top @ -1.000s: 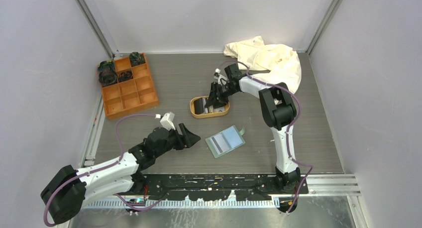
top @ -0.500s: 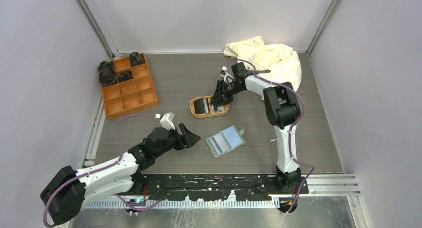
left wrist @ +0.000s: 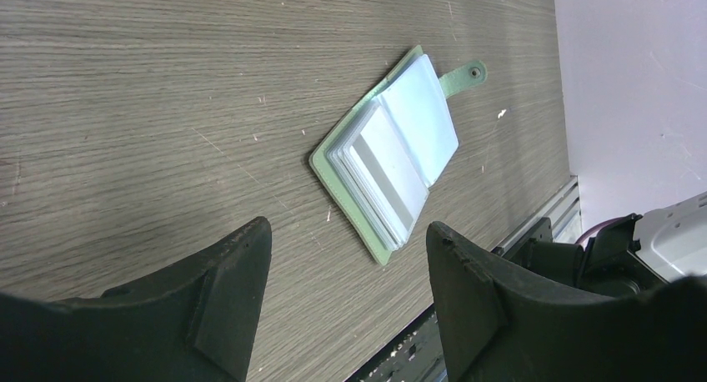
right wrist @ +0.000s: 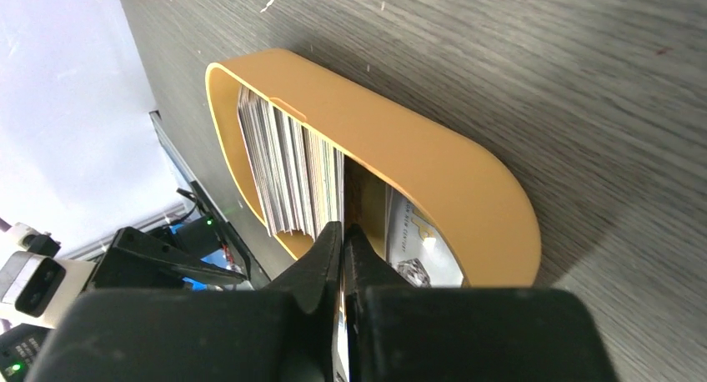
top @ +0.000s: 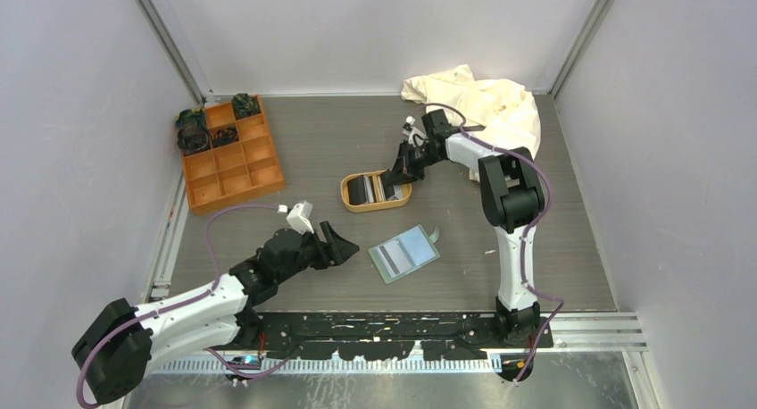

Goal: Put the credit cards into the card holder
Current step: Pick up the credit card from the storage box, then insert the credit card into the card holder.

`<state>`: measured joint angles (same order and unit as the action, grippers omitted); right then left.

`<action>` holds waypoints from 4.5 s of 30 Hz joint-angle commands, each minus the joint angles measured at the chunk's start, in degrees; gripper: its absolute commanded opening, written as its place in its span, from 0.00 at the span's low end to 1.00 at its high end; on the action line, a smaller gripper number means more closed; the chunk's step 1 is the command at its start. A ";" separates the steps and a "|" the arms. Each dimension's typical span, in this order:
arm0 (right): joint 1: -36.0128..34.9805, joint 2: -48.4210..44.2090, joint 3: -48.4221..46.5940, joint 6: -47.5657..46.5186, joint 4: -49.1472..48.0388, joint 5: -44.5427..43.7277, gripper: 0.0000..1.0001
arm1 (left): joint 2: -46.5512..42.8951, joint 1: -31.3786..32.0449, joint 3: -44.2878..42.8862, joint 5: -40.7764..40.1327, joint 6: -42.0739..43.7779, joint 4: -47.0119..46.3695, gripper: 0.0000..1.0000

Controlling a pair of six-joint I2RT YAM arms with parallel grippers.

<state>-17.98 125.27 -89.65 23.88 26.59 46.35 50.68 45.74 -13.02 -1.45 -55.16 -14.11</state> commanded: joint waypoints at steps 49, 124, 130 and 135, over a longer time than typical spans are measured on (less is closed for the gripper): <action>1.00 -45.09 28.67 -4.81 -22.17 30.54 0.05 | 6.29 5.25 -5.78 5.52 3.39 -39.14 0.68; 1.39 -40.92 31.36 -34.83 6.12 9.15 0.01 | -5.76 3.92 5.70 2.37 -7.88 -17.68 0.71; 1.54 -37.86 31.64 -33.57 5.29 5.76 0.01 | 0.24 4.98 5.51 2.46 -9.55 -20.54 0.69; 2.67 -35.70 31.85 -31.55 4.22 3.52 0.01 | 5.25 8.84 3.94 -2.92 -9.82 -20.27 0.65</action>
<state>-16.19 88.73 -56.38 -9.67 32.71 52.07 53.34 52.10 -6.94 0.34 -64.27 -30.63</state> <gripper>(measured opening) 0.036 0.666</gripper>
